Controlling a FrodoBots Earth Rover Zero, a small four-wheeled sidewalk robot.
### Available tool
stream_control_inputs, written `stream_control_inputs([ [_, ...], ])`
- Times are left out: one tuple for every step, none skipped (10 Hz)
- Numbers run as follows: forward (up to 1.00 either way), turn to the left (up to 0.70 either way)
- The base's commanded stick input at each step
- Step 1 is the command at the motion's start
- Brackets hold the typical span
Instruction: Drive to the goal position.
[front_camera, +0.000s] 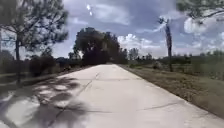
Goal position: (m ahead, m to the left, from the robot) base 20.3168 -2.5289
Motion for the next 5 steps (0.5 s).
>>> stream_control_inputs([
  [0.85,0.00],
  [0.85,0.00],
  [0.85,0.00],
  [0.85,0.00],
  [0.85,0.00],
])
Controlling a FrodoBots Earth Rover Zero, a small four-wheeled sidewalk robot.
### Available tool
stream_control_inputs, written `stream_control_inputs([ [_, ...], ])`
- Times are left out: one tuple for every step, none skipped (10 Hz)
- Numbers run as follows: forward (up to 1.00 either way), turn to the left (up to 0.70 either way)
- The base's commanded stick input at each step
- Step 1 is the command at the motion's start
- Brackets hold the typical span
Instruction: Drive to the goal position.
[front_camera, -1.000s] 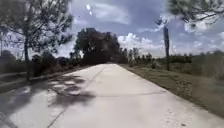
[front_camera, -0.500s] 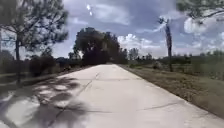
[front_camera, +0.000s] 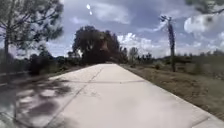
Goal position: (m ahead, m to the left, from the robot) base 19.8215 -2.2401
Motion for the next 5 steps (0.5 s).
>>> stream_control_inputs([
  [0.85,0.30],
  [0.85,0.12],
  [0.85,0.02],
  [0.85,0.00],
  [0.85,0.00],
])
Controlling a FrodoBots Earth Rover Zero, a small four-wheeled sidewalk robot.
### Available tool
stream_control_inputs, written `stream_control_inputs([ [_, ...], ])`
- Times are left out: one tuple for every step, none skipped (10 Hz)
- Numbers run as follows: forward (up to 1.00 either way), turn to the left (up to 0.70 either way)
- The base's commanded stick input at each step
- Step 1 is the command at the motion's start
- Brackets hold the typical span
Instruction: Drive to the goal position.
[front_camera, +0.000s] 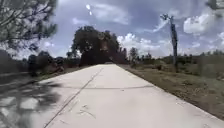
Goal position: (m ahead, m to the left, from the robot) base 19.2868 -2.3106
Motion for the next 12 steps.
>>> stream_control_inputs([
  [0.85,0.00],
  [0.85,0.00],
  [0.85,0.00],
  [0.85,0.00],
  [0.85,0.00],
  [0.85,0.00],
  [0.85,0.00],
  [0.85,0.00],
  [0.85,0.00],
  [0.85,0.00],
  [0.85,0.00],
  [0.85,0.00],
])
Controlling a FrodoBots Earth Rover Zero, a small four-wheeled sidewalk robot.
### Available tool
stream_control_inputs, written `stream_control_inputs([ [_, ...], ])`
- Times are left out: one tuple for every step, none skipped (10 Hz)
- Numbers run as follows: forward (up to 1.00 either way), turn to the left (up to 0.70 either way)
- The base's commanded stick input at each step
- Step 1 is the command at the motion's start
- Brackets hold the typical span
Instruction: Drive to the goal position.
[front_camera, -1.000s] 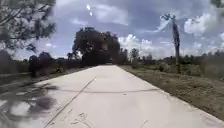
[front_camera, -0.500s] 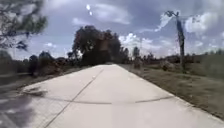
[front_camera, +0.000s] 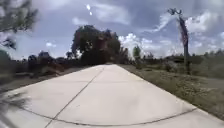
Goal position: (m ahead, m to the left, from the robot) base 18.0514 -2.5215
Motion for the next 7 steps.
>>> stream_control_inputs([
  [0.85,0.00],
  [0.85,0.00],
  [0.85,0.00],
  [0.85,0.00],
  [0.85,0.00],
  [0.85,0.00],
  [0.85,0.20],
])
